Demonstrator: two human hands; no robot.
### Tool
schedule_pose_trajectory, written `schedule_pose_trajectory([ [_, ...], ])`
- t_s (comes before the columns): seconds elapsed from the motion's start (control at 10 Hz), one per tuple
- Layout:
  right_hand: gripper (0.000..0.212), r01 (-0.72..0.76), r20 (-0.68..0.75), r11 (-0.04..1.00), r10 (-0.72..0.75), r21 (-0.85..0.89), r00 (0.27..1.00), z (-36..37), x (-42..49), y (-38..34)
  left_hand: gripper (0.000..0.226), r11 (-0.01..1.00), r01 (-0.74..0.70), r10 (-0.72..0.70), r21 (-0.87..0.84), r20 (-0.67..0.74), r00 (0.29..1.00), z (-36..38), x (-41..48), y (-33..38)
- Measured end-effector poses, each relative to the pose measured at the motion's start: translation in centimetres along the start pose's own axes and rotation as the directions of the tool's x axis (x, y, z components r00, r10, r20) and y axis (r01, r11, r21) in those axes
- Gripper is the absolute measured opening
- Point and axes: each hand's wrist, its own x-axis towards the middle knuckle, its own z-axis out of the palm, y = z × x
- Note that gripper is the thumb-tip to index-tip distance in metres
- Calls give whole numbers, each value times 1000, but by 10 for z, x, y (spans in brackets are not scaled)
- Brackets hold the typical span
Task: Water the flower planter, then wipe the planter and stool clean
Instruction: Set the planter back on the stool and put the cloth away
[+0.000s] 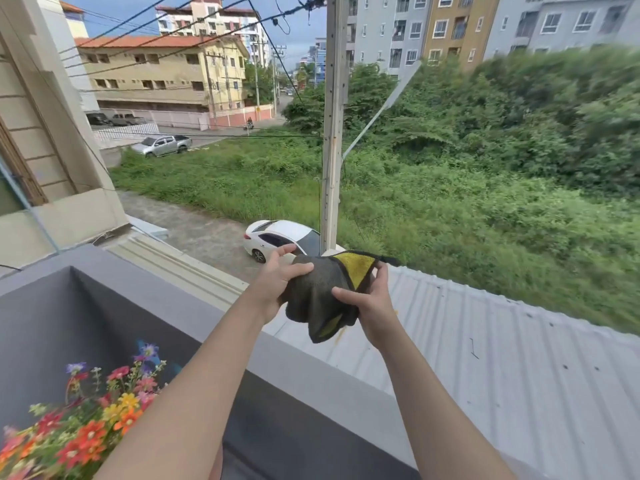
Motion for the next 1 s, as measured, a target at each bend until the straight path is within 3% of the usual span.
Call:
schedule_pose_trajectory([
  [0.1,66,-24,-10,977,22,-210,1000,-6,-12,12,68,984,-30,14,177,94,996,-10,1,-24],
  [0.2,59,-66,-35,961,59,-268,998,-14,-24,32,65,955,-36,-13,294,163,987,-19,2,-49],
  [0.3,53,-200,-105,945,179,-260,978,-29,-45,83,56,911,38,-129,410,197,972,-34,6,-103],
  [0.5,38,-420,-203,868,375,-265,904,-53,-67,150,59,719,100,-304,687,182,935,-48,11,-190],
  [0.6,41,-425,-205,841,375,-335,904,-57,-63,158,60,679,58,-280,732,186,942,-49,16,-205],
  [0.7,49,-420,-305,665,291,-617,907,-56,-55,166,60,382,-53,-175,923,128,976,-52,25,-216],
  [0.8,70,-466,-400,373,244,-802,883,-57,-53,172,55,185,-54,-86,981,71,994,-50,23,-222],
  [0.9,76,-300,-271,209,154,-931,950,-56,-60,176,51,72,-126,-136,989,135,981,-43,8,-235],
  [1.0,59,-130,-107,142,155,-981,982,-57,-58,182,52,8,-144,-185,990,143,972,-43,5,-242],
])
